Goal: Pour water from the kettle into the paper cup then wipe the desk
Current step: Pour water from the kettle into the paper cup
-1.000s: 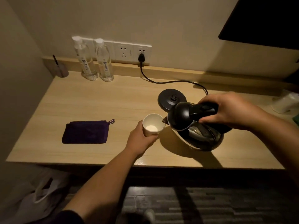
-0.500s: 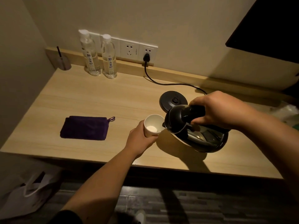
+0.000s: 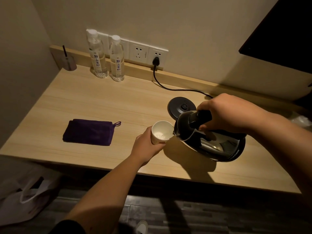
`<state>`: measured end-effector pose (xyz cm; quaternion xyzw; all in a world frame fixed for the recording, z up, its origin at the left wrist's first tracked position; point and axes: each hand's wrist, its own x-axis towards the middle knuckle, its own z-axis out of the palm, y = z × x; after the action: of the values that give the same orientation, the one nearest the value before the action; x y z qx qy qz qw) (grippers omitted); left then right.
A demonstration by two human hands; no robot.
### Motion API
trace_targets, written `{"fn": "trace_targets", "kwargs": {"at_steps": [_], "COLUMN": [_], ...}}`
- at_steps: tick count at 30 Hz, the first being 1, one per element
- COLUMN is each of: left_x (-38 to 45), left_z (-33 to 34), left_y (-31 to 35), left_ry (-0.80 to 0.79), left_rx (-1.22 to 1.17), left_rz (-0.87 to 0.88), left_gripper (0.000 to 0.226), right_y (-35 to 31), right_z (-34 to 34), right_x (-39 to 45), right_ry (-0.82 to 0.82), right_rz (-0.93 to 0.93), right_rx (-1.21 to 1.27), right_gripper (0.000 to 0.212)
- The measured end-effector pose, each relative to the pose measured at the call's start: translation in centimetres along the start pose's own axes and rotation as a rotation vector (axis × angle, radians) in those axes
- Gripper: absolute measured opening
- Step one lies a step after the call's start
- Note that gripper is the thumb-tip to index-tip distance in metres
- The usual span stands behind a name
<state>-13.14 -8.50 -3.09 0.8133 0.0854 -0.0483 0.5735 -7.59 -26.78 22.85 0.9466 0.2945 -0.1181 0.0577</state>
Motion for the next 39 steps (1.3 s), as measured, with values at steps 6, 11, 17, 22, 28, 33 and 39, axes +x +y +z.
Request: {"fn": "trace_targets", "kwargs": {"at_steps": [6, 11, 17, 22, 28, 33, 39], "left_x": [0.1, 0.2, 0.3, 0.3, 0.2, 0.2, 0.2], "left_z": [0.0, 0.1, 0.1, 0.0, -0.1, -0.2, -0.2], "left_y": [-0.1, -0.4, -0.5, -0.5, -0.4, -0.3, -0.4], "left_ry": [-0.007, 0.000, 0.006, -0.008, -0.012, -0.013, -0.024], "left_rx": [-0.001, 0.014, 0.019, -0.003, -0.009, -0.036, -0.022], "left_rz": [0.006, 0.010, 0.017, 0.009, 0.024, 0.017, 0.014], "left_gripper": [0.074, 0.074, 0.075, 0.076, 0.075, 0.073, 0.076], "right_y": [-0.6, -0.8, -0.7, -0.6, -0.6, -0.8, -1.0], "right_z": [-0.5, -0.7, -0.8, -0.8, -1.1, -1.4, -1.5], "right_x": [0.4, 0.6, 0.7, 0.9, 0.9, 1.1, 1.3], "right_ry": [-0.008, -0.015, -0.029, -0.034, -0.026, -0.025, -0.034], "right_rz": [-0.017, -0.022, -0.029, -0.028, -0.034, -0.031, -0.027], "right_rx": [-0.008, -0.031, -0.041, -0.046, -0.063, -0.081, -0.086], "right_gripper": [0.032, 0.032, 0.032, 0.033, 0.033, 0.033, 0.032]}}
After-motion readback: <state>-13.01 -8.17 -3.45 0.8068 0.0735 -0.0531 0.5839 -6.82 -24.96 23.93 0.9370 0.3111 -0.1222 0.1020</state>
